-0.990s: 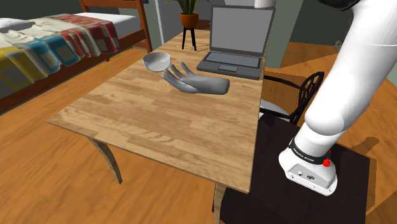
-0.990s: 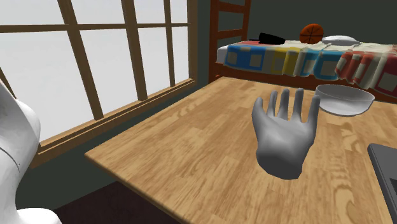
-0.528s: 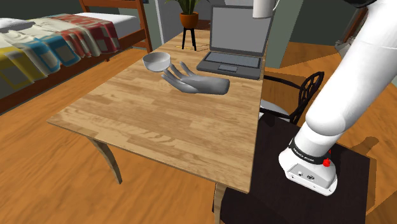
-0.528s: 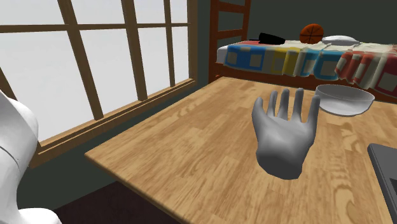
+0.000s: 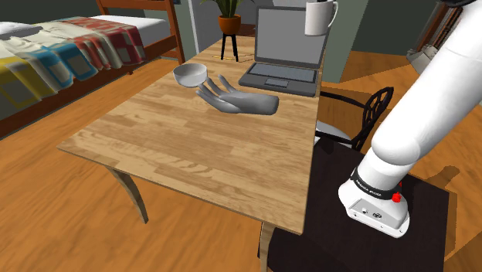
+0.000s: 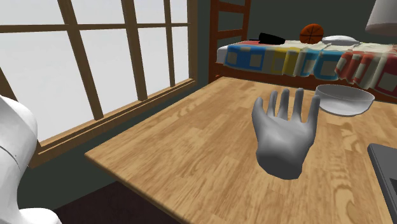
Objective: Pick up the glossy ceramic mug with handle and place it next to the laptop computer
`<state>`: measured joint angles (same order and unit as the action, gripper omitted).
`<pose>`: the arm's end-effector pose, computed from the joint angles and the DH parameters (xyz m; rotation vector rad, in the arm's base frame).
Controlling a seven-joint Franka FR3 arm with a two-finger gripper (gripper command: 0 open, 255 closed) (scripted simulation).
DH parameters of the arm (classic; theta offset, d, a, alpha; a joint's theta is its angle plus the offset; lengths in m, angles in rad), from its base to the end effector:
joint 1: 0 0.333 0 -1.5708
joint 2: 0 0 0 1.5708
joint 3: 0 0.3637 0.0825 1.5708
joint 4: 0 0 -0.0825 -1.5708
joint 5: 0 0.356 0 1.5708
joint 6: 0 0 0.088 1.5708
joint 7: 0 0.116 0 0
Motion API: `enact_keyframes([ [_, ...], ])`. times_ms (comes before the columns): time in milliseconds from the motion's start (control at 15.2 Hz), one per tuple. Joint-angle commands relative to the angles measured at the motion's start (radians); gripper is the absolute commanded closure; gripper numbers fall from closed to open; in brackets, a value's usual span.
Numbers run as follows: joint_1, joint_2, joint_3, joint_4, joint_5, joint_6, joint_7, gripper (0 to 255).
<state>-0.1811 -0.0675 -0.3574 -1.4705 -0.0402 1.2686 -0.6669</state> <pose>0.3948 -0.2523 0.7134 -3.0644 -0.1864 0.1893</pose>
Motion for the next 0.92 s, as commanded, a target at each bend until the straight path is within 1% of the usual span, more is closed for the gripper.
enact_keyframes([
  [0, 0.002, -0.013, 0.003, -0.042, -0.003, 0.031, 0.007, 255],
  [858, 0.004, -0.073, 0.009, -0.286, -0.02, 0.218, 0.026, 255],
])
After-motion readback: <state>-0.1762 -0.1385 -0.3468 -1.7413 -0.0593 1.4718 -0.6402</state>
